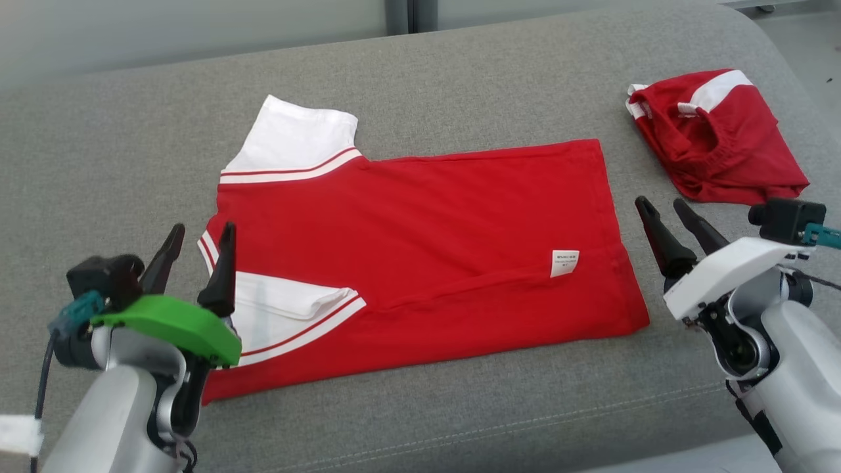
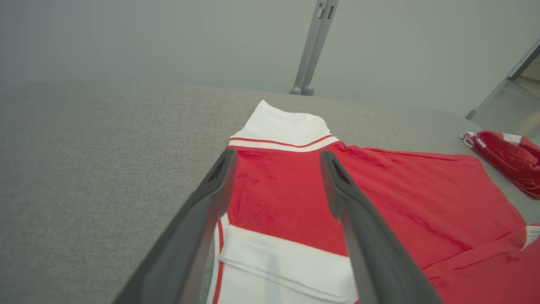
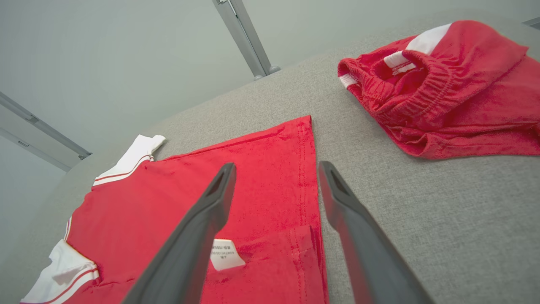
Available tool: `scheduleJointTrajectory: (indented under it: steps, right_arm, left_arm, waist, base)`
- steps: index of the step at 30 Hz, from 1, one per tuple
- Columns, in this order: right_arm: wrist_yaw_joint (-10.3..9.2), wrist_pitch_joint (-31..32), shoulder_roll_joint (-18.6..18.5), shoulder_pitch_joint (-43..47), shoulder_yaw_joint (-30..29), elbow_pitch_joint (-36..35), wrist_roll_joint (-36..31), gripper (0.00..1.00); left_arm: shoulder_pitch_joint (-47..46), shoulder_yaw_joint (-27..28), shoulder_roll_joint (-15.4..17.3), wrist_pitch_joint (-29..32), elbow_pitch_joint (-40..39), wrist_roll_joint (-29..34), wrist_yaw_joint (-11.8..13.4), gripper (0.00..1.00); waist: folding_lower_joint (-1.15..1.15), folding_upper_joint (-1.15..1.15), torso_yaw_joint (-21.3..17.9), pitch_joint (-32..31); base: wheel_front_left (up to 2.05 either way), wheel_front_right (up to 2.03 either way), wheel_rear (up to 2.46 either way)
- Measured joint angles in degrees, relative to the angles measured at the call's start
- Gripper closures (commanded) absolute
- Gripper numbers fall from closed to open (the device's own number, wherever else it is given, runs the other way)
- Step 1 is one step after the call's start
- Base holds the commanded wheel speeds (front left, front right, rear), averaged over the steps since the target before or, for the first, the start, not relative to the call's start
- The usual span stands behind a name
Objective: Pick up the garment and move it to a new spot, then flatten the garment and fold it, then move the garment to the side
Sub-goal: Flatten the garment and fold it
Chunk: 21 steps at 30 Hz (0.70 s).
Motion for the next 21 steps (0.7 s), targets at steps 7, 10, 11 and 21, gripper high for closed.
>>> scheduleJointTrajectory:
  steps: [7,10,11,21]
  right_arm:
    - [0.1,4.48,-1.0,-5.95,1.85,-4.55,-1.27,0.0]
    - [0.11,6.09,-1.04,-8.22,2.41,-6.47,-1.38,0.0]
    - [0.11,6.61,-1.04,-8.96,2.55,-7.09,-1.38,0.0]
    - [0.19,10.6,-1.1,-14.34,3.16,-12.95,-1.36,0.0]
  left_arm:
    - [-13.53,-3.41,0.04,9.03,1.98,0.6,-0.55,0.0]
    - [-18.64,-4.05,0.0,12.78,3.81,0.9,-0.56,0.0]
    - [-20.13,-4.13,0.02,13.78,4.53,0.96,-0.56,0.0]
    - [-33.07,-2.93,1.91,21.58,11.27,2.74,0.1,0.0]
  waist:
    - [0.0,0.0,-0.79,3.78]
    - [0.0,0.0,-1.27,5.78]
    - [0.0,0.0,-1.45,6.47]
    - [0.0,0.0,-4.07,13.92]
  base:
    - [0.0,0.0,0.0]
    - [0.0,0.0,0.0]
    - [0.0,0.0,0.0]
    - [0.0,0.0,0.0]
